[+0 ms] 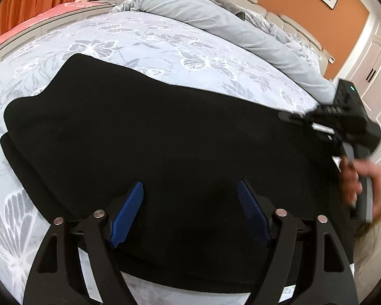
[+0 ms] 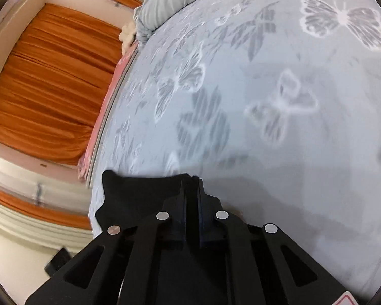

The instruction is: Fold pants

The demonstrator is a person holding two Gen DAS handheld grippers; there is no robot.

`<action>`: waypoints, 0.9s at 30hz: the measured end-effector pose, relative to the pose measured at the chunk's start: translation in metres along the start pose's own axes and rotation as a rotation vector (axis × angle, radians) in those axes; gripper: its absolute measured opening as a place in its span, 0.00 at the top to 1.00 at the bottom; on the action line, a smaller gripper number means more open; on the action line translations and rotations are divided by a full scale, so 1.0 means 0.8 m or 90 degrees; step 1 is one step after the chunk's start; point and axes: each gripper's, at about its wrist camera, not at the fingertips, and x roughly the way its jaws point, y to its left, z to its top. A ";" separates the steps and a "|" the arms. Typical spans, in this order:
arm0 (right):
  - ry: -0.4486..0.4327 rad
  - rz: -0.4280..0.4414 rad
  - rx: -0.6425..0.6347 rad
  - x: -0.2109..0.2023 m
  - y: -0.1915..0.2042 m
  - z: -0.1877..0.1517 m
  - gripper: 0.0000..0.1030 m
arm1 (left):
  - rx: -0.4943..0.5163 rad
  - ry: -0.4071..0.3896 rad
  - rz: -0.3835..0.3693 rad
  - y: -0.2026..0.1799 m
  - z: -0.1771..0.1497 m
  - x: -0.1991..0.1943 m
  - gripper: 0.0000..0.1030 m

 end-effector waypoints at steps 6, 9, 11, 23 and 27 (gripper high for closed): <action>-0.109 -0.093 -0.054 -0.026 0.028 -0.008 0.73 | 0.027 -0.001 0.015 -0.010 -0.004 0.000 0.21; -0.188 -0.126 -0.125 -0.085 0.050 -0.046 0.73 | -0.014 -0.014 -0.001 0.002 -0.002 -0.010 0.21; -0.152 -0.128 -0.179 -0.085 0.071 -0.082 0.79 | -0.041 -0.032 0.008 0.014 0.001 -0.017 0.21; -0.091 -0.220 -0.290 -0.058 0.118 -0.169 0.58 | -0.151 -0.160 0.133 0.116 0.022 -0.106 0.21; 0.008 -0.211 -0.473 0.016 0.187 -0.249 0.48 | -0.168 -0.175 0.171 0.153 0.013 -0.144 0.20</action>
